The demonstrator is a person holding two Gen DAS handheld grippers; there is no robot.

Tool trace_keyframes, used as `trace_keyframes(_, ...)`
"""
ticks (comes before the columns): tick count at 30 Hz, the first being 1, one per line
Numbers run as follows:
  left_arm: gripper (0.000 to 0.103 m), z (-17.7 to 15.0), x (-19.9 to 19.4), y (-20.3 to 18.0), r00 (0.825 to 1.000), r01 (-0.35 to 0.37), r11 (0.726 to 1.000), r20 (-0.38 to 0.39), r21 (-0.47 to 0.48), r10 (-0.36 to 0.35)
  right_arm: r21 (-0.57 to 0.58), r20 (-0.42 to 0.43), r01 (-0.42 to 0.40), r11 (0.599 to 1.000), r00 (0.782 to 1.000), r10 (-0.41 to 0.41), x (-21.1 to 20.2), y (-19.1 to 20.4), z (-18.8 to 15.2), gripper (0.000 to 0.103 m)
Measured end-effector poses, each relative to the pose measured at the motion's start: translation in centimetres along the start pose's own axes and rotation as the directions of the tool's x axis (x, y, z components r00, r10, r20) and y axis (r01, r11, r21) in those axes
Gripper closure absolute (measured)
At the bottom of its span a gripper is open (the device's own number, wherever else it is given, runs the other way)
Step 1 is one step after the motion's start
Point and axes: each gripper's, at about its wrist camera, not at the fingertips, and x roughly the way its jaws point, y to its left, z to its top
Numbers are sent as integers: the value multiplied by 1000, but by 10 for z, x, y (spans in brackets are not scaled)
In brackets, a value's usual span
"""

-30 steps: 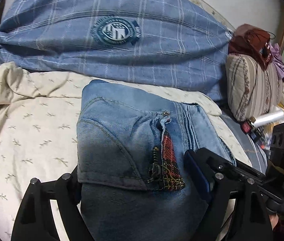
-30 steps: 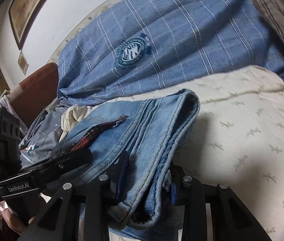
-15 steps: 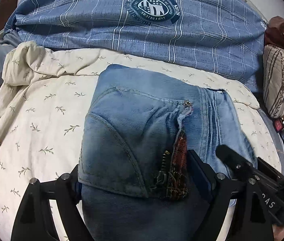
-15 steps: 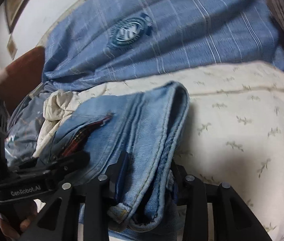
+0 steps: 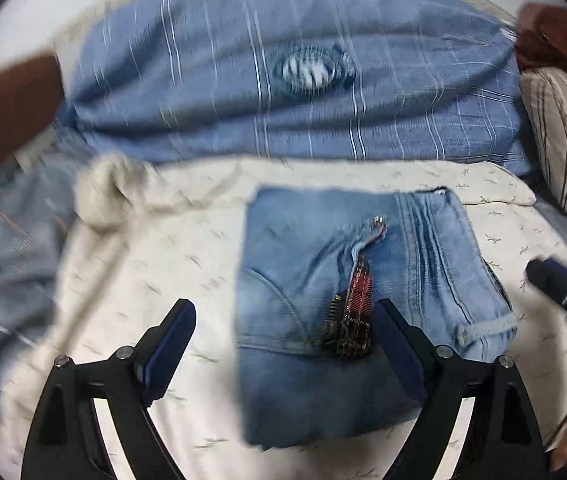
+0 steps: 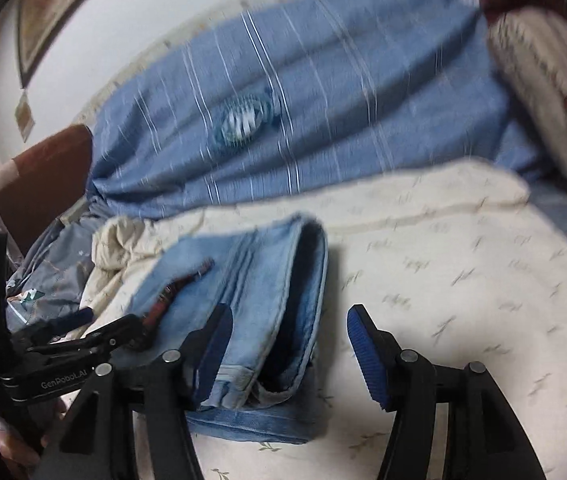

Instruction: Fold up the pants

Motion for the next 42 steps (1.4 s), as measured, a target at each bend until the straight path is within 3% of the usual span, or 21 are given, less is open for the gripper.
trace_keyframes(8, 9, -10, -63, -10, 994, -53, 996, 100, 72, 46, -48, 161, 24, 999, 987, -16, -45, 17, -1, 38)
trace_keyframes(26, 4, -7, -162, -3, 969, -75, 996, 240, 51, 60, -92, 220, 25, 995, 975, -4, -118, 45, -46, 35)
trace_keyframes(35, 2, -10, -174, 5, 960, -81, 997, 268, 2, 77, -157, 258, 79, 984, 965, -37, -118, 55, -60, 34)
trace_keyframes(42, 2, -14, -162, 13, 967, -79, 996, 241, -36, 85, -148, 258, 70, 987, 966, -29, -114, 52, -60, 34)
